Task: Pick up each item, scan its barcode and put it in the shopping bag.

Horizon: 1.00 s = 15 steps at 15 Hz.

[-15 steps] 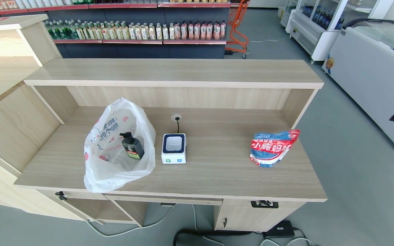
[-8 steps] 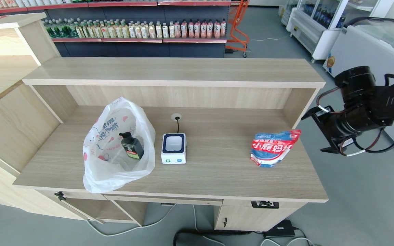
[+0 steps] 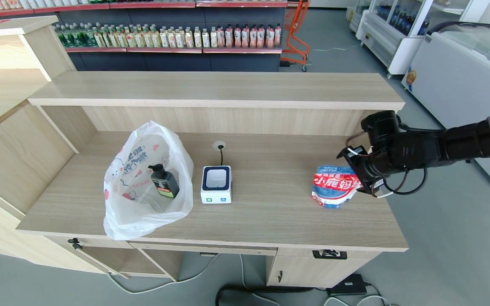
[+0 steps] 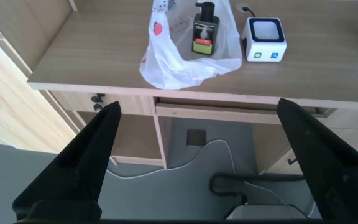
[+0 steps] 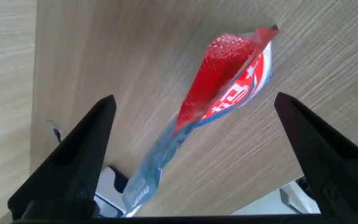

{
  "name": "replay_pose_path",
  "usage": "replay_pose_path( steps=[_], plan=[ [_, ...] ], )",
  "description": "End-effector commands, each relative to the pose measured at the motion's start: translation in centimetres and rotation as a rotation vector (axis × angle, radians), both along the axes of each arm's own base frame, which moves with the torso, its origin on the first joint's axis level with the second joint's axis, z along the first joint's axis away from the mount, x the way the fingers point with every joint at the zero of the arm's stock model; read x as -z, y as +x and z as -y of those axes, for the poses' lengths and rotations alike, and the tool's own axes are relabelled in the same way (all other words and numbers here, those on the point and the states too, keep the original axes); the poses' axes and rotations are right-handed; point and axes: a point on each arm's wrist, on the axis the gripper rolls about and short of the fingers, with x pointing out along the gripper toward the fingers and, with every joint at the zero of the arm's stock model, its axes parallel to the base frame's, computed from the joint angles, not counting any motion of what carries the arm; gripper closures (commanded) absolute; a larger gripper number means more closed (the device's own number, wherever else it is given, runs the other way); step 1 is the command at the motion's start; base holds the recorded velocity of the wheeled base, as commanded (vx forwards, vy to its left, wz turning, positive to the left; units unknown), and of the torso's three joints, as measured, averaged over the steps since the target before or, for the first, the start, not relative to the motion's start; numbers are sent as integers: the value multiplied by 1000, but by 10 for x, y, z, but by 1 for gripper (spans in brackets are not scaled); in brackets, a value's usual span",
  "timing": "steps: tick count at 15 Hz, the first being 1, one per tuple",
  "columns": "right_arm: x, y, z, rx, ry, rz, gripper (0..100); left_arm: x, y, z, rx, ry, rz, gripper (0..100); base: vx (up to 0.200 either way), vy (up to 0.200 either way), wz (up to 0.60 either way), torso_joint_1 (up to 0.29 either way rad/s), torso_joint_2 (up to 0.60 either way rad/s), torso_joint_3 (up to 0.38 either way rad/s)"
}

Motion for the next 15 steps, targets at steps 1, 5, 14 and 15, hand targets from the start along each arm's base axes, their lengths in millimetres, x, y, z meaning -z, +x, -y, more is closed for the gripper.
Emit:
replay_pose_path(
  steps=[1, 5, 14, 15],
  plan=[
    [31, 13, -8, -29, -31, -37, 0, 0, 0, 0, 0, -1, 0, 0, 0, 0, 0, 0, 0, 0],
    [54, 21, -15, -81, -77, -46, 0, 0, 0, 0, 0, -1, 0, 0, 0, 0, 0, 0, 0, 0],
    [66, 23, -26, -180, -253, -31, 100, 0, 0, 0, 0, -1, 0, 0, 0, 0, 0, 0, 0, 0],
    [63, 22, -26, -199, -300, -21, 100, 0, 0, 0, 0, -1, 0, 0, 0, 0, 0, 0, 0, 0]
  ],
)
